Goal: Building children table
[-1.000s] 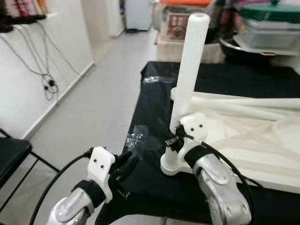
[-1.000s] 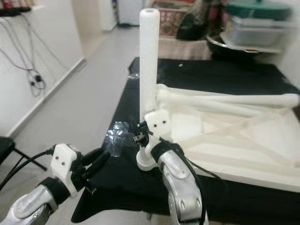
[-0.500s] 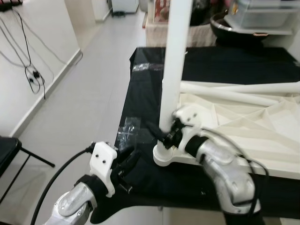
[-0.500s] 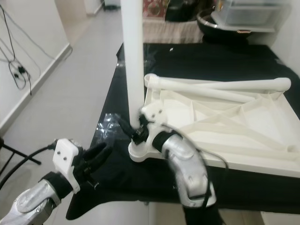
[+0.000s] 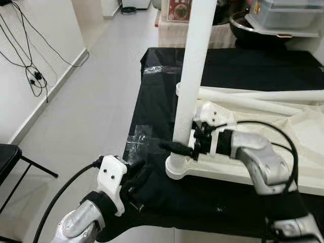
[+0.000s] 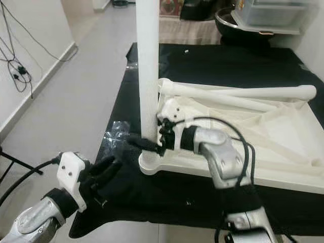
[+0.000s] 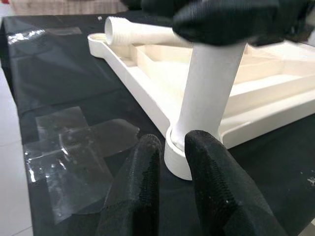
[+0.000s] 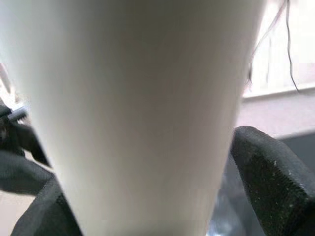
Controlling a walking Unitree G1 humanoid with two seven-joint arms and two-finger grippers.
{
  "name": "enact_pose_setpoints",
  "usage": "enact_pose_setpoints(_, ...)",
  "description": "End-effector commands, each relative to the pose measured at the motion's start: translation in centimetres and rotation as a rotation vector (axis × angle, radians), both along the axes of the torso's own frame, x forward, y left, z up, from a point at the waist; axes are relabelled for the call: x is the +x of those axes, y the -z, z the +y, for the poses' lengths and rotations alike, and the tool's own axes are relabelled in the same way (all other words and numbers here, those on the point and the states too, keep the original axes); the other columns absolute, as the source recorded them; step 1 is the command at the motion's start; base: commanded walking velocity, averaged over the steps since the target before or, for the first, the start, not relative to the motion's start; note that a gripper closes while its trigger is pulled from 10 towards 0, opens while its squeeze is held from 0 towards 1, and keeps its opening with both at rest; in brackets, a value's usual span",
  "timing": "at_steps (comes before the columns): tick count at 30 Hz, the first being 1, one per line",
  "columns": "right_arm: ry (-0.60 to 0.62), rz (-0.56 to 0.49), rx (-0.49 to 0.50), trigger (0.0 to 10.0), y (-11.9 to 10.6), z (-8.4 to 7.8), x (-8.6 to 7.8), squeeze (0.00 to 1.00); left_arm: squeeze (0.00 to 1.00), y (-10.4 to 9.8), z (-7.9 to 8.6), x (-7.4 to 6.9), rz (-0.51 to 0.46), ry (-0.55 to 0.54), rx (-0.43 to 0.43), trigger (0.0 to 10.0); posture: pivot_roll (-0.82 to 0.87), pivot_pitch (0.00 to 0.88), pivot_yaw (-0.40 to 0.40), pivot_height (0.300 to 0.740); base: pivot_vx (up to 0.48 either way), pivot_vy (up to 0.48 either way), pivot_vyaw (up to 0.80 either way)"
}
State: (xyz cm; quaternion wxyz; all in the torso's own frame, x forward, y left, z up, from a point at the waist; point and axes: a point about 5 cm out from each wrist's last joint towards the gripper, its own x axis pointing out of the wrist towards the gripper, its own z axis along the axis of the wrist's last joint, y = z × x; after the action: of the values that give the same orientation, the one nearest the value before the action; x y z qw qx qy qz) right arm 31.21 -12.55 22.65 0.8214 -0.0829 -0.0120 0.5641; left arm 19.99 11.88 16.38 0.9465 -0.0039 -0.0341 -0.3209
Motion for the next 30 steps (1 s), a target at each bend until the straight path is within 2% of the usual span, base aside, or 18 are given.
enact_pose_setpoints(1,-0.044,0.003,0.04,10.0,-0.4,0.0,0.0,0.0,0.0,0.0,0.2,-0.2,0.011,-0.009,-0.005,10.0,0.05,0.165,-0.02,0.74,0.0,0.0,0.0)
enact_pose_setpoints(3,-0.071,0.003,0.045,10.0,-0.6,0.0,0.0,0.0,0.0,0.0,0.2,-0.2,0.012,-0.009,-0.004,10.0,0.05,0.166,-0.015,0.74,0.0,0.0,0.0)
enact_pose_setpoints(4,-0.088,0.0,0.047,1.6,-0.9,0.0,-0.1,0.0,0.0,0.0,0.1,-0.2,0.012,-0.005,-0.004,10.0,0.05,0.166,-0.015,0.74,0.0,0.0,0.0)
enact_pose_setpoints(6,-0.105,0.002,0.055,1.6,-1.1,-0.1,-0.1,0.0,0.0,0.0,0.0,-0.2,0.013,-0.002,-0.005,10.0,0.05,0.165,-0.015,0.74,0.0,0.0,0.0)
enact_pose_setpoints(7,-0.119,0.004,0.058,0.0,-1.2,-0.2,-0.1,0.0,0.0,0.0,0.0,-0.2,0.013,0.0,-0.005,10.0,0.04,0.163,-0.013,0.74,0.0,0.0,0.0)
enact_pose_setpoints(12,-0.149,0.009,0.061,0.0,-1.1,-0.3,-0.3,0.0,0.0,0.0,0.0,-0.1,0.012,0.001,-0.005,10.0,0.04,0.16,-0.014,0.74,0.0,0.0,0.0)
enact_pose_setpoints(18,-0.09,0.027,0.064,0.0,-0.1,-0.9,-1.0,0.0,0.0,-0.1,0.0,0.0,0.012,0.002,-0.005,10.0,0.04,0.164,-0.012,0.74,0.0,0.0,0.0)
enact_pose_setpoints(20,0.052,0.04,0.073,0.0,1.2,-0.8,-1.6,0.0,0.0,-0.1,0.1,0.0,0.013,0.001,-0.005,10.0,0.03,0.165,-0.013,0.74,0.0,0.0,0.0)
enact_pose_setpoints(21,0.052,0.04,0.073,0.0,1.2,-0.8,-1.6,0.0,0.0,-0.1,0.1,0.0,0.013,0.001,-0.005,10.0,0.03,0.165,-0.013,0.74,0.0,0.0,0.0)
enact_pose_setpoints(22,0.257,0.046,0.13,0.0,2.1,-0.2,-1.6,0.0,0.0,-0.1,0.1,0.1,0.014,0.001,-0.004,10.0,0.03,0.166,-0.015,0.74,0.0,0.0,0.0)
enact_pose_setpoints(24,0.257,0.046,0.13,0.0,2.1,-0.2,-1.6,0.0,0.0,-0.1,0.1,0.1,0.014,0.001,-0.004,10.0,0.03,0.166,-0.015,0.74,0.0,0.0,0.0)
enact_pose_setpoints(25,0.655,0.011,0.054,0.0,3.7,-0.6,-1.6,0.0,0.0,0.0,0.1,0.2,0.014,0.006,-0.001,10.0,0.02,0.166,-0.013,0.74,0.0,0.0,0.0)
enact_pose_setpoints(26,0.655,0.011,0.054,0.0,3.7,-0.6,-1.6,0.0,0.0,0.0,0.1,0.2,0.014,0.006,-0.001,10.0,0.02,0.166,-0.013,0.74,0.0,0.0,0.0)
enact_pose_setpoints(27,0.831,-0.023,0.023,0.0,4.5,0.3,-2.9,0.0,0.0,0.0,0.0,0.4,0.011,0.012,0.0,10.0,0.01,0.156,-0.012,0.74,0.0,0.0,0.0)
enact_pose_setpoints(28,0.831,-0.023,0.023,0.0,4.5,0.3,-2.9,0.0,0.0,0.0,0.0,0.4,0.011,0.012,0.0,10.0,0.01,0.156,-0.012,0.74,0.0,0.0,0.0)
enact_pose_setpoints(29,0.904,-0.044,0.024,0.0,4.7,1.2,-3.8,0.0,0.0,-0.1,-0.2,0.5,0.007,0.016,-0.005,10.0,0.0,0.159,-0.003,0.74,0.0,0.0,0.0)
enact_pose_setpoints(30,0.904,-0.044,0.024,0.0,4.7,1.2,-3.8,0.0,0.0,-0.1,-0.2,0.5,0.007,0.016,-0.005,10.0,0.0,0.159,-0.003,0.74,0.0,0.0,0.0)
